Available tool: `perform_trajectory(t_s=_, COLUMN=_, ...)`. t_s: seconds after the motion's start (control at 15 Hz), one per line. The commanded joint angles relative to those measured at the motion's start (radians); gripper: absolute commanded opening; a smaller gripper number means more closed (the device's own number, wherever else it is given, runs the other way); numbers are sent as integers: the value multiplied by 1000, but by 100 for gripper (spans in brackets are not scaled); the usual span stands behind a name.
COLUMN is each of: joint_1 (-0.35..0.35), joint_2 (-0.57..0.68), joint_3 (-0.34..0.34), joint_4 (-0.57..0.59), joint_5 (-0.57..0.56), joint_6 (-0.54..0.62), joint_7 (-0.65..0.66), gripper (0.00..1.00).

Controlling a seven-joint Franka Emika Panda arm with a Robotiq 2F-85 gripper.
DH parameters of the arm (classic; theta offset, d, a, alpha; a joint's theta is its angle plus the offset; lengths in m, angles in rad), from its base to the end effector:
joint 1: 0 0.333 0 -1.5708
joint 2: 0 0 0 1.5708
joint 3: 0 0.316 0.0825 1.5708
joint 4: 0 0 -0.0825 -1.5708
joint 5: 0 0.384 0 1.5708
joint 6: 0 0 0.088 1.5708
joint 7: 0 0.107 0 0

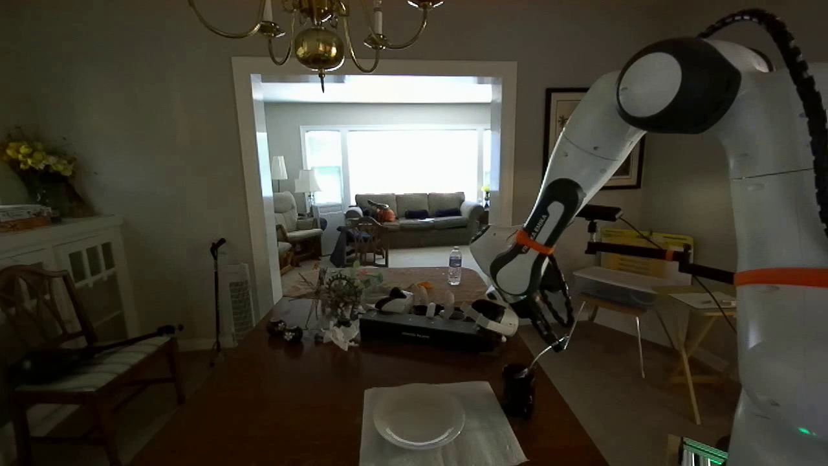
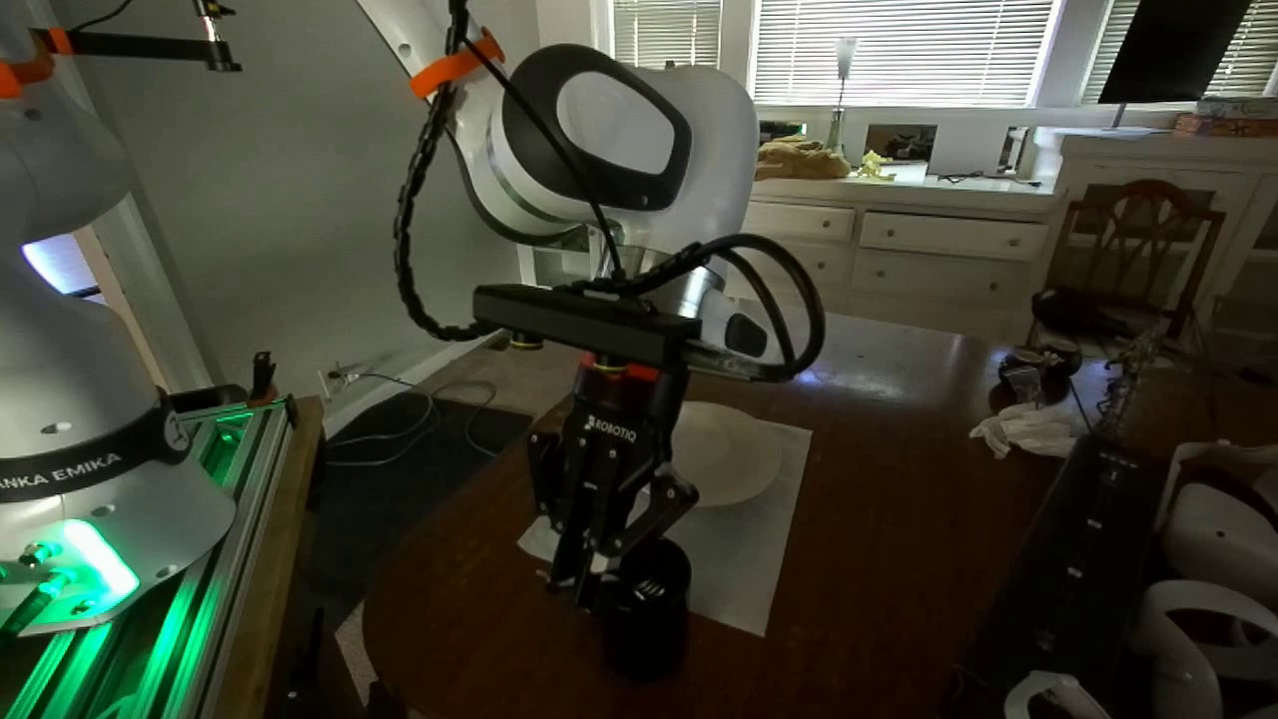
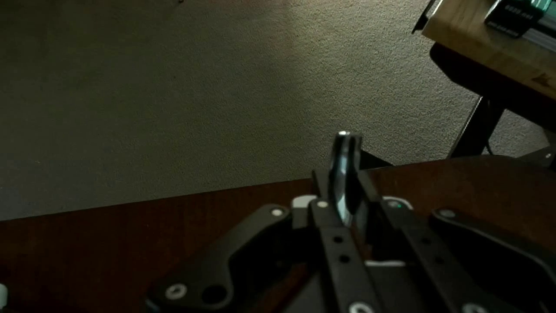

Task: Put the silver fork in the black mug then place the mug on the white plate.

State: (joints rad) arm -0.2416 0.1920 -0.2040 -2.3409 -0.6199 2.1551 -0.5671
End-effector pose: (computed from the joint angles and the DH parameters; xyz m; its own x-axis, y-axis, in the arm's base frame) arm 0.4198 -0.2290 0.2349 0.7084 0.4240 -0.5642 0.5547 -0.8288 0.0737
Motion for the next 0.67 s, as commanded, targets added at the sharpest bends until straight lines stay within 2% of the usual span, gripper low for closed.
perform_trajectory(t_s=0.0, joint_1=12, joint_2=51, joint_3=12, joint_4=24, joint_5=-3, joint_6=-4, joint_7=27, gripper=4)
perform_trajectory(t_s=0.6, joint_1=19, joint_2=114, joint_3=30, joint_4=46, joint_5=-7, joint_6=7, joint_7=58, gripper=4)
